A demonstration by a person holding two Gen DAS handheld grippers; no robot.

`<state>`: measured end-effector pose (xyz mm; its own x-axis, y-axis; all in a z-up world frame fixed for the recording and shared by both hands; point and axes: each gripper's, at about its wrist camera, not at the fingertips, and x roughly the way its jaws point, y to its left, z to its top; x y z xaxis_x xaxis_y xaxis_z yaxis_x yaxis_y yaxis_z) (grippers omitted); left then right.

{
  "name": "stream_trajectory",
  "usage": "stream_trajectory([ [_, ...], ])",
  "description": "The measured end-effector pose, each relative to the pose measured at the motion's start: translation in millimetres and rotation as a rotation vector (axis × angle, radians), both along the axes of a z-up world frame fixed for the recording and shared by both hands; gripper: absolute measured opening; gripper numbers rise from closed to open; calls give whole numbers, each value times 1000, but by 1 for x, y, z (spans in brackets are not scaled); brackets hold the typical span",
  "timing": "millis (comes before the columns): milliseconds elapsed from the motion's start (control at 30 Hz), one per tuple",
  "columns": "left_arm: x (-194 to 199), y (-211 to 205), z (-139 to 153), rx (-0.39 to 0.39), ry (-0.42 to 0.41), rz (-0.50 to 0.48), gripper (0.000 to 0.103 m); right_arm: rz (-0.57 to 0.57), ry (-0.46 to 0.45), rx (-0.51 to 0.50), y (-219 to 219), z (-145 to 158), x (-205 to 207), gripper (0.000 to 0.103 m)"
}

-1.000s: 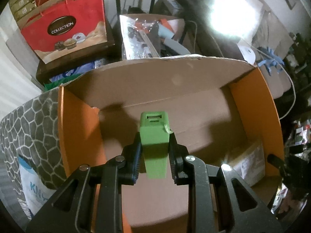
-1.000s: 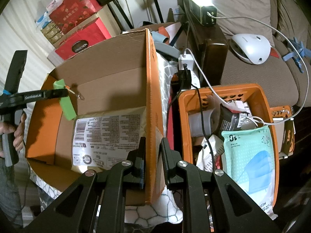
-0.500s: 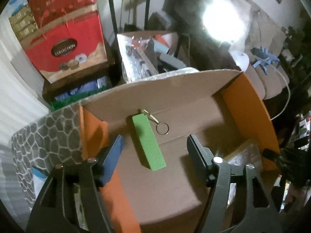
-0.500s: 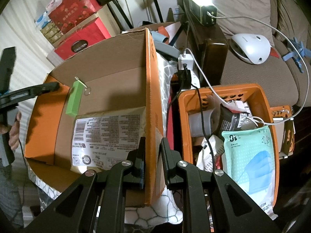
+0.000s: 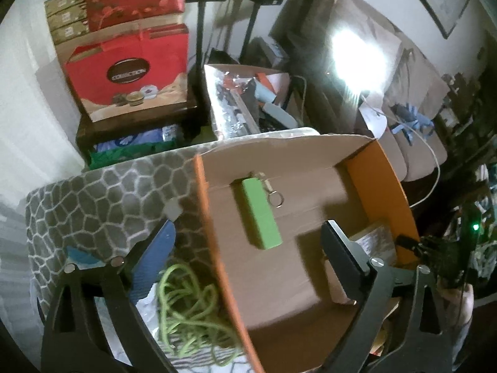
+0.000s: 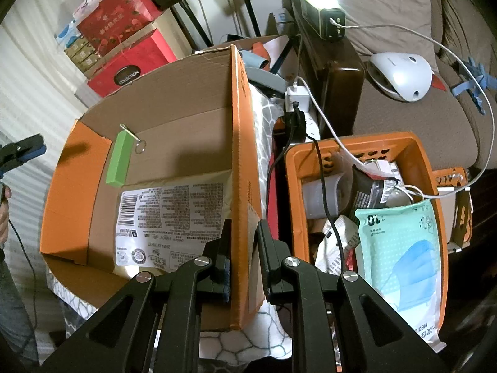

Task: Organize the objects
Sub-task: 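Move the left gripper to the lime-green cable and grasp it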

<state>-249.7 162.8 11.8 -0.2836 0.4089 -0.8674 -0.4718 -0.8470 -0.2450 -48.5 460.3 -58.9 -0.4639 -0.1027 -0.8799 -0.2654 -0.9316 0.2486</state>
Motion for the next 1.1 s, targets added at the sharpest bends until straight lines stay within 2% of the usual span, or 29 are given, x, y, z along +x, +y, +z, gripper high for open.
stream_trajectory([
  [267,10,-41,-15,0,-33,6,96,0,0,0,0,0,0,15],
  [433,16,-65,-30,13,-91,6,97,1,0,-1,1,0,1,15],
  [533,21,-78,-34,21,-95,13,102,0,1,-3,1,-1,1,15],
  [800,36,-111,-46,9,-92,5,102,0,0,-2,2,-1,1,15],
  [1100,61,-124,-66,59,-82,-123,102,-4,-2,-1,3,-2,1,15],
])
